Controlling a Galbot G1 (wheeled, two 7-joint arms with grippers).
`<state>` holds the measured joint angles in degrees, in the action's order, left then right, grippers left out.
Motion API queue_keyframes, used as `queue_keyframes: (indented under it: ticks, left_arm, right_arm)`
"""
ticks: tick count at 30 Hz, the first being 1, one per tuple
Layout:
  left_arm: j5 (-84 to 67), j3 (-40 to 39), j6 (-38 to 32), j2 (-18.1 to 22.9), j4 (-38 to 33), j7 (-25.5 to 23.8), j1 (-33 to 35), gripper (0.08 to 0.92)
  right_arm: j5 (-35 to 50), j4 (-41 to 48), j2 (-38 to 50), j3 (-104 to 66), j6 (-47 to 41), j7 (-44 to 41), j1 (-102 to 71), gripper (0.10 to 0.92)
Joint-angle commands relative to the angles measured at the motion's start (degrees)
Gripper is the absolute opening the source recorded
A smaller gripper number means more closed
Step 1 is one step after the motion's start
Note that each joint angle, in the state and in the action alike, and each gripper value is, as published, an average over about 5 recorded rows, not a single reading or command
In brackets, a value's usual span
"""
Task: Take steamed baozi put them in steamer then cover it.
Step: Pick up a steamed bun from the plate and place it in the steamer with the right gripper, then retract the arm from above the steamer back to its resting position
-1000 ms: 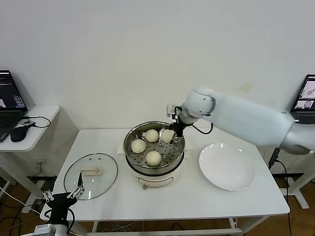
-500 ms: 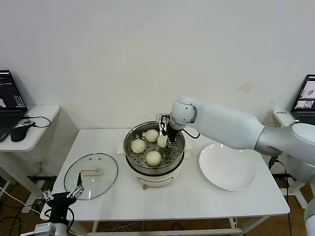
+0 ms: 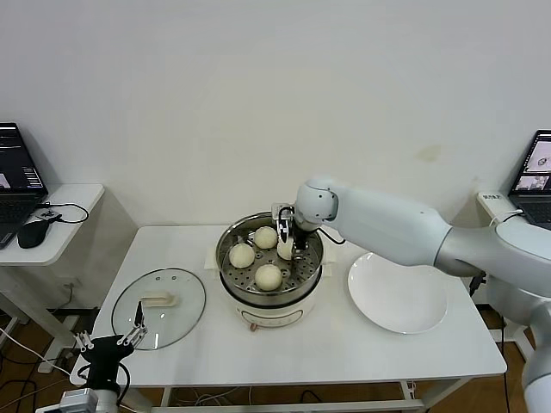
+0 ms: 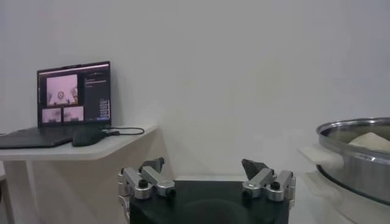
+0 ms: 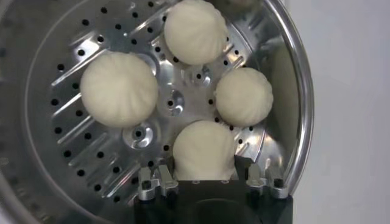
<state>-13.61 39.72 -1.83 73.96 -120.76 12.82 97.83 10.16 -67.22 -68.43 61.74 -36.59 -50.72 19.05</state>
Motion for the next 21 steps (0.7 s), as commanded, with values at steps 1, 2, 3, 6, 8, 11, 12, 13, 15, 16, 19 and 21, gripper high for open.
queue_keyframes:
  ticks: [1, 2, 3, 6, 8, 11, 12, 13, 15, 16, 19, 21]
  left_arm:
    - [0.0, 0.0, 0.1, -0.1, -0.2, 0.0, 0.0, 0.823]
    - [0.0, 0.0, 0.1, -0.1, -0.2, 0.0, 0.0, 0.823]
    - [-0.1, 0.0, 0.1, -0.2, -0.3, 0.0, 0.0, 0.823]
    - [-0.2, 0.1, 0.1, -0.2, -0.5, 0.0, 0.0, 0.823]
    - [-0.2, 0.1, 0.2, -0.2, -0.7, 0.0, 0.0, 0.823]
    - [-0.2, 0.0, 0.1, -0.2, -0.8, 0.0, 0.1, 0.823]
    - [-0.2, -0.1, 0.1, -0.1, -0.8, 0.0, 0.0, 0.823]
    - [-0.2, -0.1, 0.1, -0.2, -0.8, 0.0, 0.0, 0.823]
    - [-0.2, -0.1, 0.1, -0.2, -0.8, 0.0, 0.0, 0.823]
    - [-0.2, -0.1, 0.1, -0.2, -0.8, 0.1, -0.1, 0.823]
    - [0.0, -0.1, 0.1, -0.3, -0.4, 0.2, -0.2, 0.823]
    - [0.2, -0.1, 0.1, -0.4, -0.1, 0.4, -0.3, 0.823]
  right_arm:
    - [1.7, -1.8, 1.5, -1.4, -0.8, 0.8, 0.2, 0.766]
    - [2.2, -2.6, 2.2, -1.8, -1.0, 1.0, 0.5, 0.784]
    - [2.8, -3.7, 3.1, -2.3, -1.2, 1.4, 0.8, 0.803]
    - [5.9, -7.4, 6.4, -4.1, -2.1, 4.9, 1.5, 0.82]
    - [9.3, -11.1, 9.5, -5.5, -2.8, 9.0, 1.4, 0.822]
    - [15.4, -17.5, 14.6, -8.2, -2.8, 17.6, -0.4, 0.823]
    - [17.1, -19.6, 16.2, -9.5, -2.0, 20.9, -1.7, 0.823]
    - [18.4, -21.6, 17.7, -10.9, -1.0, 24.5, -3.5, 0.823]
    - [19.8, -25.3, 20.7, -15.1, 1.7, 31.6, -8.7, 0.823]
    - [19.7, -27.0, 22.1, -17.8, 3.4, 34.4, -12.1, 0.823]
    - [18.4, -31.0, 25.8, -28.3, 9.6, 40.6, -23.8, 0.823]
    - [17.0, -33.1, 27.3, -36.6, 14.5, 43.9, -33.5, 0.823]
